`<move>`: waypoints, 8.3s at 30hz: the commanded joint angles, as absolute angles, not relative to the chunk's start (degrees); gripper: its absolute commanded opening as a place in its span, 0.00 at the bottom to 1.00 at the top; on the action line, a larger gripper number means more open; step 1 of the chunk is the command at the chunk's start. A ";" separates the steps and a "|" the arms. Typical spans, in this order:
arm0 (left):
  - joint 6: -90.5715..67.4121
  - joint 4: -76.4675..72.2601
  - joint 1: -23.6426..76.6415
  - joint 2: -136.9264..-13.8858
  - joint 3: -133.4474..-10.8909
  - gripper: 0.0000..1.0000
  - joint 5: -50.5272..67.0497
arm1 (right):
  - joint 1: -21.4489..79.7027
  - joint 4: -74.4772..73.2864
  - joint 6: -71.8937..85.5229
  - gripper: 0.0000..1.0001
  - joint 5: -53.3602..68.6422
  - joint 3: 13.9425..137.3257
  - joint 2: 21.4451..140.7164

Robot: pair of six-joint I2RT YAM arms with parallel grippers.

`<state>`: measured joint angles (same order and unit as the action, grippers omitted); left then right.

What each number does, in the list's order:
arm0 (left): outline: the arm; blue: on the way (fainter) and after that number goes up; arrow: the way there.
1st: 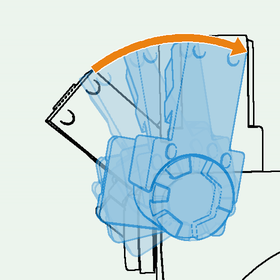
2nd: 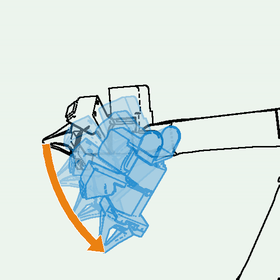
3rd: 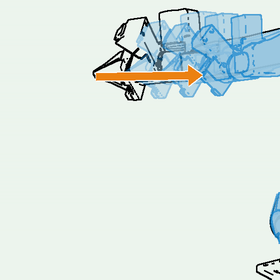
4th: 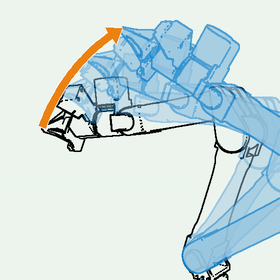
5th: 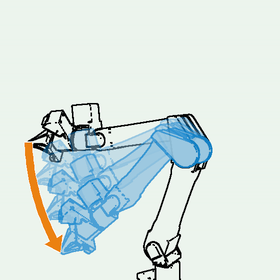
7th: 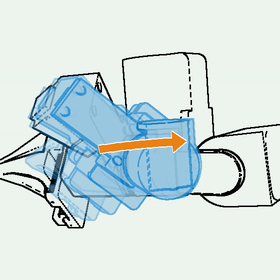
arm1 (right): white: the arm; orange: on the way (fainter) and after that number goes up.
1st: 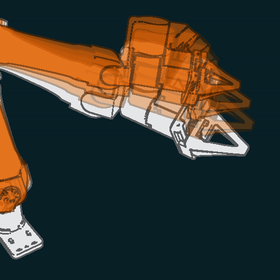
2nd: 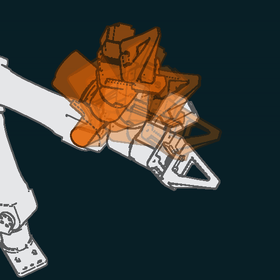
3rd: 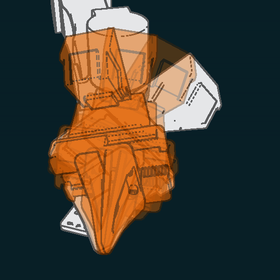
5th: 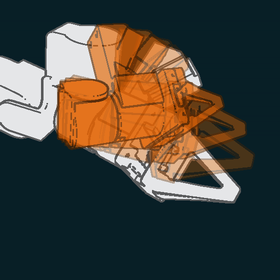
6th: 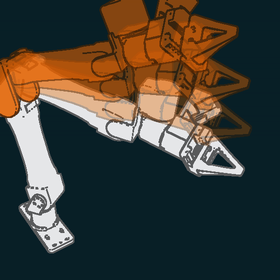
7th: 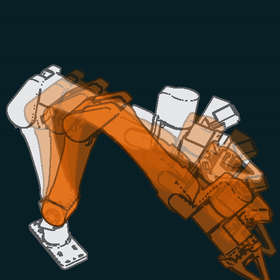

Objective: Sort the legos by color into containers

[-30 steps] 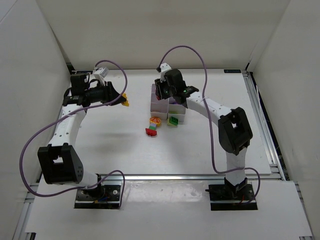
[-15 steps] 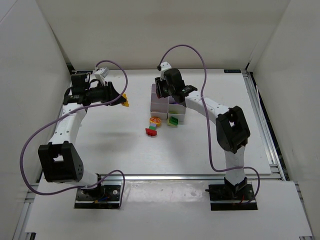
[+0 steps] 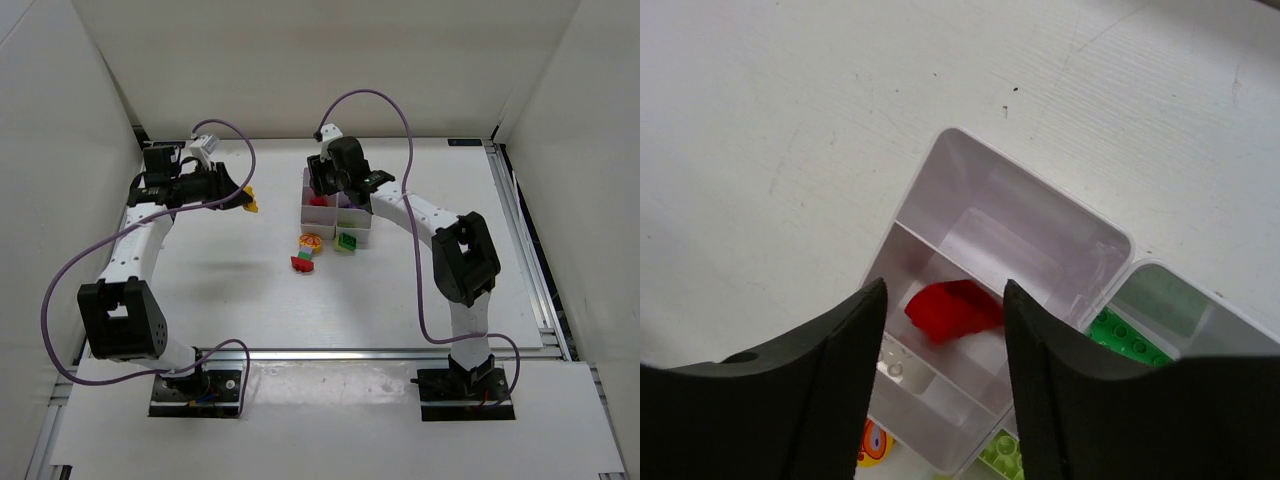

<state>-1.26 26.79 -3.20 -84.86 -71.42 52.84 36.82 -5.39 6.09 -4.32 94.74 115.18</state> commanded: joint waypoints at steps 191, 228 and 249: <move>64.60 50.36 29.44 -110.57 -78.66 0.44 37.35 | 3.96 -11.86 3.60 0.68 21.71 69.87 83.94; 70.13 44.47 23.64 -95.08 -68.81 0.85 36.74 | 3.78 -10.99 4.83 0.67 25.49 66.88 81.74; 82.35 42.63 26.89 -104.06 -75.14 0.64 39.29 | 3.78 -10.81 4.39 0.67 24.52 65.92 81.47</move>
<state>80.18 43.90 25.96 -104.07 -73.58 37.50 3.77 -12.56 4.95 24.43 65.82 82.41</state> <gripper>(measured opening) 0.647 0.674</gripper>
